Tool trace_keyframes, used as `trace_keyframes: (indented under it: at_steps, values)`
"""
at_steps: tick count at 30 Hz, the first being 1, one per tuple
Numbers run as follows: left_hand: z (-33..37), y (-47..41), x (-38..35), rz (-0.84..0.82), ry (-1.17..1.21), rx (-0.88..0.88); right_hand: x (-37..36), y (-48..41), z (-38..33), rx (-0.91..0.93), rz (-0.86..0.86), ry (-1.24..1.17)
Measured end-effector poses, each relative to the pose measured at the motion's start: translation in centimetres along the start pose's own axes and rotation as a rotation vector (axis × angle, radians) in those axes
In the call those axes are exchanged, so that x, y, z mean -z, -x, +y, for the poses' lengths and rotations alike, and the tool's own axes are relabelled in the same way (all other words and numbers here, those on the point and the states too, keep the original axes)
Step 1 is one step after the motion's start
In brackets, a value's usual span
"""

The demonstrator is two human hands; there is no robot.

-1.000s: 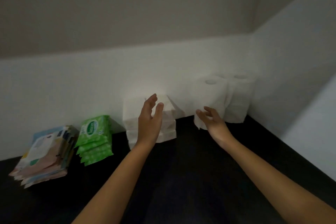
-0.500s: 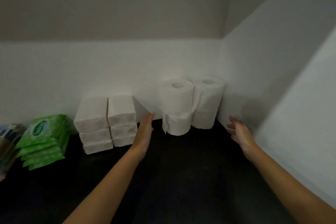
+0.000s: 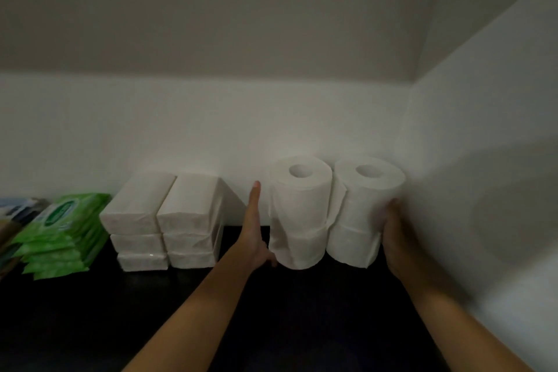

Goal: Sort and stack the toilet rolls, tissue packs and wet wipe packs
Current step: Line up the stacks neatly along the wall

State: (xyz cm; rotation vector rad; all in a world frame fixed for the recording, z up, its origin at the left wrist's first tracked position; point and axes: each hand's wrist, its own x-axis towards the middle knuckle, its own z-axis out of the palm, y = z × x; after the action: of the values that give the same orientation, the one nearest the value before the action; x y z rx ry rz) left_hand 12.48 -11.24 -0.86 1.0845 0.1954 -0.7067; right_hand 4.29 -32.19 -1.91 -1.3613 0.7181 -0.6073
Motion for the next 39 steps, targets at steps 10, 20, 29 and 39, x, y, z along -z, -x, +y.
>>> trace_keyframes:
  at_steps: [10,20,29,39]
  values:
    - [0.3,-3.0,-2.6,-0.019,-0.142,-0.021,-0.1,-2.9,2.7,-0.061,0.024,-0.124]
    - [0.6,-2.7,0.6,-0.02,-0.172,-0.016,-0.8,-1.3,3.1,-0.227,-0.091,-0.089]
    - [1.7,-3.0,0.9,-0.015,-0.116,-0.064,-2.6,-1.0,2.9,-0.195,-0.077,-0.137]
    - [2.4,-3.5,0.1,-0.03,-0.173,-0.026,-3.9,-1.7,2.6,-0.067,-0.012,-0.201]
